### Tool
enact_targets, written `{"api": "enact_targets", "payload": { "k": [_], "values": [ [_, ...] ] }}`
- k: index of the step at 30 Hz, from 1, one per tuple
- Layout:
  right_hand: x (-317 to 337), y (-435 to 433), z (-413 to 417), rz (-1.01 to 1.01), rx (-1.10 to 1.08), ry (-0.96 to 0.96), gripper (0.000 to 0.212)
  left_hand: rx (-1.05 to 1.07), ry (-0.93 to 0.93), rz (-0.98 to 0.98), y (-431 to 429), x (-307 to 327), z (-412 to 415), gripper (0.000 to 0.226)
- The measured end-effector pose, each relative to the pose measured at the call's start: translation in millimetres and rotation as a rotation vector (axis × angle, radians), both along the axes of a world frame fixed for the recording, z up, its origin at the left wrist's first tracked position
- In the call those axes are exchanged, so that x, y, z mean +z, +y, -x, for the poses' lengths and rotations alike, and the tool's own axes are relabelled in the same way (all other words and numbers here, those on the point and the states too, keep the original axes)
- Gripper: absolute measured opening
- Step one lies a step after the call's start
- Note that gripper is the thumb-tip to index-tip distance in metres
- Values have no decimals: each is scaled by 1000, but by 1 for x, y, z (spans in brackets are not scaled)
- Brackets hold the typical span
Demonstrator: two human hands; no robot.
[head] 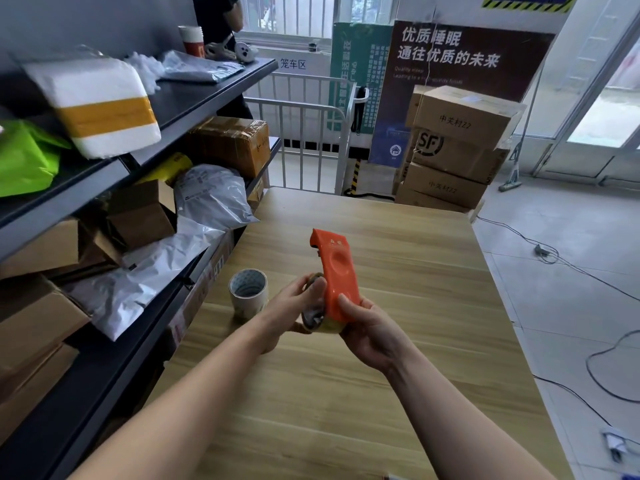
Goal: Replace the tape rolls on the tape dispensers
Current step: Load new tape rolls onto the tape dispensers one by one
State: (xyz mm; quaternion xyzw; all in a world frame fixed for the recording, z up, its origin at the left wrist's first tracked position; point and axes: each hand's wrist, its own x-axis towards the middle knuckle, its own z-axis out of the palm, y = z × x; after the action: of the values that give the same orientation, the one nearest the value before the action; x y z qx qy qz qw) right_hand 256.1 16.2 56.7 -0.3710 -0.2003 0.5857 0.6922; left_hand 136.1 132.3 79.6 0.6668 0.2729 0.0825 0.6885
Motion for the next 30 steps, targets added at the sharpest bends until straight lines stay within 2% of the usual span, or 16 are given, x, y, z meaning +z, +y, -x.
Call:
{"api": "enact_targets", "payload": {
  "k": [2,4,6,8,11,13,16,17,20,21,26,30],
  "values": [
    [-1,-2,2,-15,38,-34,34,24,-29,39,4,2,0,68],
    [-1,-4,0,1,74,-118,36,20,-65,17,7,2,2,76],
    [1,-5,-1,57,123,-281,38,-50,-79,-97,6,5,6,85],
    [0,-4,-1,83,160,-406,41,-110,-76,-181,5,7,9,81],
    [-2,-4,2,103,138,-493,46,-172,-60,-245,11,10,11,78],
    [-2,-4,7,105,135,-537,47,-201,-61,-207,16,10,13,82],
    [-1,-1,13,141,70,-583,50,-151,-9,-30,19,8,16,101],
    [0,-1,15,161,46,-600,48,-139,4,11,20,6,17,96],
    [1,-2,21,193,19,-621,44,-78,-45,37,20,1,21,53],
    [1,-2,22,189,23,-636,42,-65,-77,23,21,0,22,49],
    [8,-2,30,138,8,-699,45,-128,-171,-40,22,-1,25,64],
    [9,-6,35,132,-10,-759,41,-115,-213,-25,25,3,25,57]
  ]
}}
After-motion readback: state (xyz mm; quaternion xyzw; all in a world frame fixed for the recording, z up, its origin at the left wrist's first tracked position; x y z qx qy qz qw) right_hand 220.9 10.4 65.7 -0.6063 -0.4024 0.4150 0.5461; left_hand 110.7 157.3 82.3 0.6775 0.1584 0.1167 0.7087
